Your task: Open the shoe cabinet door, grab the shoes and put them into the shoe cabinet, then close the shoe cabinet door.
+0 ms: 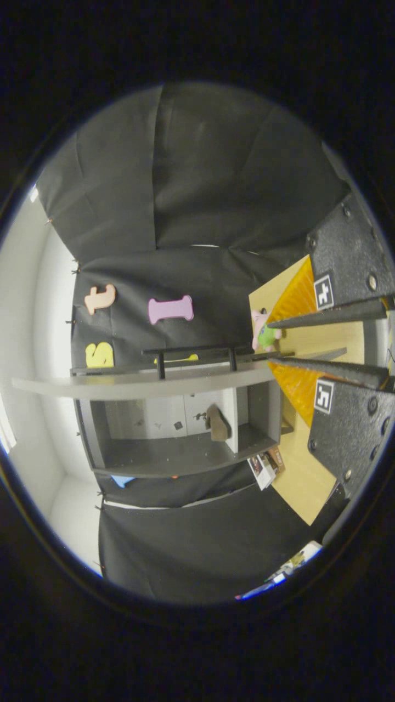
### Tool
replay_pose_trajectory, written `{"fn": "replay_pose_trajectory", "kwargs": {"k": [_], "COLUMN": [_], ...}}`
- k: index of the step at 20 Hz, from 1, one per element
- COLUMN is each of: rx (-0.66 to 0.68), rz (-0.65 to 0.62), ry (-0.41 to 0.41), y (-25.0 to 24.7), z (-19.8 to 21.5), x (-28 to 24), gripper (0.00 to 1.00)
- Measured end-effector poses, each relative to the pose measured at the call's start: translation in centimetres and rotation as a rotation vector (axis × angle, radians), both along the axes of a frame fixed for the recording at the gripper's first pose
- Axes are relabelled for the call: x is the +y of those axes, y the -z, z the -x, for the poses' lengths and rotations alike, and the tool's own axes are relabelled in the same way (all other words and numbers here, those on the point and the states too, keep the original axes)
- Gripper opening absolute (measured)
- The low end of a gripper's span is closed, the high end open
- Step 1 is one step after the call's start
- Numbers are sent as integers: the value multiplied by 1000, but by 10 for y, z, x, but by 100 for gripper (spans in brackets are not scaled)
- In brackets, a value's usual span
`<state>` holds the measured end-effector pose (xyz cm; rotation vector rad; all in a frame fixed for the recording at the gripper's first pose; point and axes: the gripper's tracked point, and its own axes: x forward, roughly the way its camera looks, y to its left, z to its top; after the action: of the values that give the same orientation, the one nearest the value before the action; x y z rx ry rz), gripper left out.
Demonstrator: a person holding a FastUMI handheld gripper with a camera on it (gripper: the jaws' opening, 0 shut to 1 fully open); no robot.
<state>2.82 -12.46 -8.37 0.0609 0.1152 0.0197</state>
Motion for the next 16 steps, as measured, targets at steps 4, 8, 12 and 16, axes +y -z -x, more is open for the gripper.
{"fn": "replay_pose_trajectory", "kwargs": {"k": [4,8,12,16], "rx": [6,58,122,170], "rz": [48,27,23,23], "ry": [-10,-65,-121,-166], "y": [29,75,128,179], "z": [15,11,-13,-48], "x": [46,107,165,203], "gripper": [73,83,83,83]}}
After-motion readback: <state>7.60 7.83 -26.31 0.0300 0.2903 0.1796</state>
